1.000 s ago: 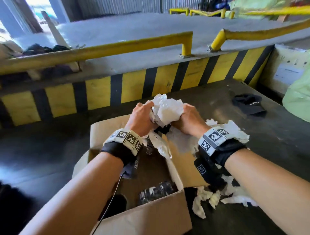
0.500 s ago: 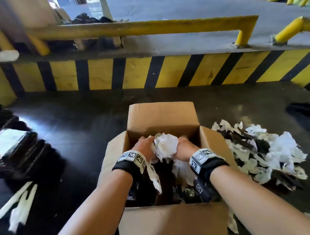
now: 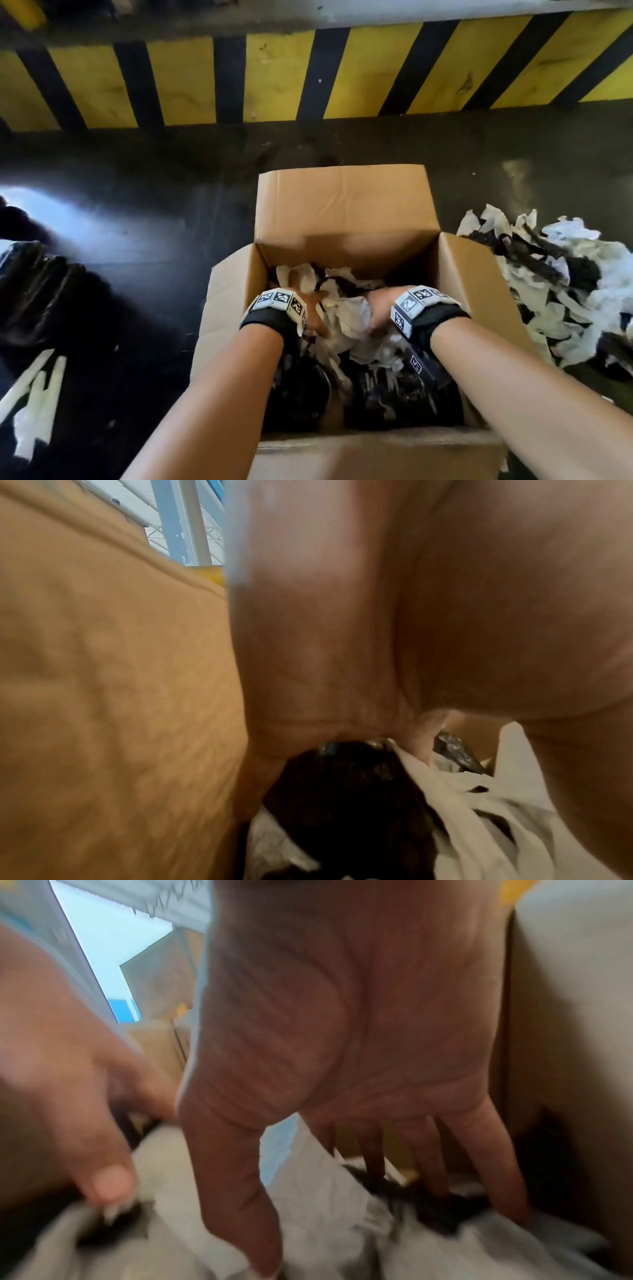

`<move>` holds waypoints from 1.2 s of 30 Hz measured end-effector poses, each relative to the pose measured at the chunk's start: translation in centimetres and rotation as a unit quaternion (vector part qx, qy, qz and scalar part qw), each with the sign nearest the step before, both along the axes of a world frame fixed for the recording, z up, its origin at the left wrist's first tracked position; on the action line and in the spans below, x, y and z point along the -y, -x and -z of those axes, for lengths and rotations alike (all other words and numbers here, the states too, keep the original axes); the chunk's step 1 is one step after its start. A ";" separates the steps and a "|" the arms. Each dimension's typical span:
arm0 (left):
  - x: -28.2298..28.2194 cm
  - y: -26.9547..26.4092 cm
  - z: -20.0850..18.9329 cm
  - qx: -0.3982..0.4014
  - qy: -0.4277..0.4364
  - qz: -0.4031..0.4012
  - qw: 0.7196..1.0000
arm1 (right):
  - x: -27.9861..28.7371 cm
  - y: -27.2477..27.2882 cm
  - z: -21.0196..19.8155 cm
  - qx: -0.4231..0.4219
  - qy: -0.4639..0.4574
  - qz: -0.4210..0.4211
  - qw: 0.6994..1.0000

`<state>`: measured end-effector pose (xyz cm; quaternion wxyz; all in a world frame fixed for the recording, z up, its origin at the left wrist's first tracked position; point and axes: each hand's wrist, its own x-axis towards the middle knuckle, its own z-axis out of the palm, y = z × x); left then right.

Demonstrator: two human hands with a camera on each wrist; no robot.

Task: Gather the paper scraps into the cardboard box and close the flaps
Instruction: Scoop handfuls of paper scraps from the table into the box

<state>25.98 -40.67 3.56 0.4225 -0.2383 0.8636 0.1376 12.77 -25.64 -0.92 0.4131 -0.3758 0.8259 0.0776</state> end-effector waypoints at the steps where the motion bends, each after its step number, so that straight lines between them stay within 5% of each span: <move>1: 0.0 0.1 -0.4 0.004 -0.002 0.000 1.000 | 0.6 0.3 -0.3 0.005 0.016 -0.002 1.000; 4: -0.7 -0.3 -0.7 -0.024 0.012 -0.021 0.999 | 1.9 0.1 -1.7 0.042 0.046 -0.028 0.998; 9: -1.4 -1.5 -0.2 -0.001 0.036 0.000 0.999 | 0.0 -1.7 -0.6 0.006 -0.083 -0.097 0.992; 13: -1.5 -1.4 -1.5 -0.066 0.008 -0.027 0.997 | -0.1 -1.2 -4.7 0.015 -0.003 -0.081 0.997; 16: -1.7 -1.5 -0.9 -0.019 0.044 0.023 0.999 | -2.0 -0.4 -8.6 0.006 0.090 -0.056 0.994; 18: -2.5 -0.6 0.0 -0.010 0.050 0.040 0.998 | -4.6 -0.1 -10.8 -0.001 0.161 -0.024 0.987; 23: -9.4 3.4 -6.1 -0.111 0.090 0.068 0.987 | -14.7 2.6 -15.3 -0.066 0.296 0.085 0.949; 27: -16.5 8.5 -8.7 -0.216 0.069 0.108 0.968 | -24.9 6.2 -16.8 -0.111 0.242 0.152 0.952; 36: -31.7 20.5 -11.9 -0.266 0.019 0.171 0.948 | -40.5 15.2 -13.4 -0.173 0.100 0.257 0.946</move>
